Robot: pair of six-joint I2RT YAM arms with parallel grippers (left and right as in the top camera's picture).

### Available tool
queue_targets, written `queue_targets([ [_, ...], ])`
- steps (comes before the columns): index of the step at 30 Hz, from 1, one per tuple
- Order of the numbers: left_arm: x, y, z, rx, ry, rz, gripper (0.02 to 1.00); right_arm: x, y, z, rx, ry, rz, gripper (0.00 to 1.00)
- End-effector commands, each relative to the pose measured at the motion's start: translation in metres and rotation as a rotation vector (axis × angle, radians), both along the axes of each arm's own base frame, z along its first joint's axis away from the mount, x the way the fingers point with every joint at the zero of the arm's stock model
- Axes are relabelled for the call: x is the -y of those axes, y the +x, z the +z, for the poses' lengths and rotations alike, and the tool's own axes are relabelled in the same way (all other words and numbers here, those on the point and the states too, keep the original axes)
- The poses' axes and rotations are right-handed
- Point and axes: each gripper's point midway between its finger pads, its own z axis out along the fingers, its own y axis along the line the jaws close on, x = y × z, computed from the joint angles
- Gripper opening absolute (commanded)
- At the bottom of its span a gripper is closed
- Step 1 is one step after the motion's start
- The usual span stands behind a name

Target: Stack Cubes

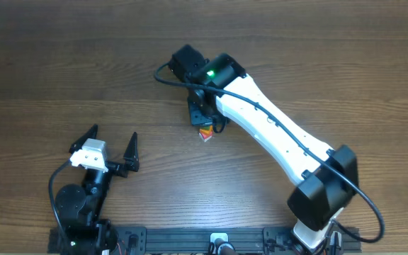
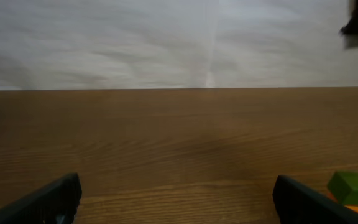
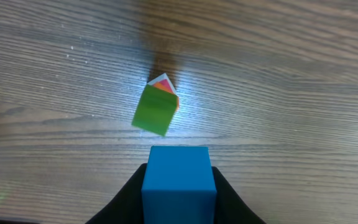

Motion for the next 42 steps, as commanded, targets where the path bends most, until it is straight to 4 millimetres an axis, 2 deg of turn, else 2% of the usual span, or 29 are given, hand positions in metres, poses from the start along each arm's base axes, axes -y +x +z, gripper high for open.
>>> queue_targets([
  [1, 0.001, 0.0, -0.002, 0.005, 0.017, -0.004, 1.0, -0.003, -0.002, -0.017, -0.046, -0.012, -0.009, 0.143],
  [19, 0.001, 0.0, -0.002, 0.005, 0.017, -0.004, 1.0, -0.013, 0.0, -0.033, -0.079, 0.003, -0.013, 0.137],
  [42, 0.001, 0.0, -0.002, 0.005, 0.017, -0.004, 1.0, -0.019, 0.0, -0.041, -0.076, 0.006, -0.009, 0.137],
])
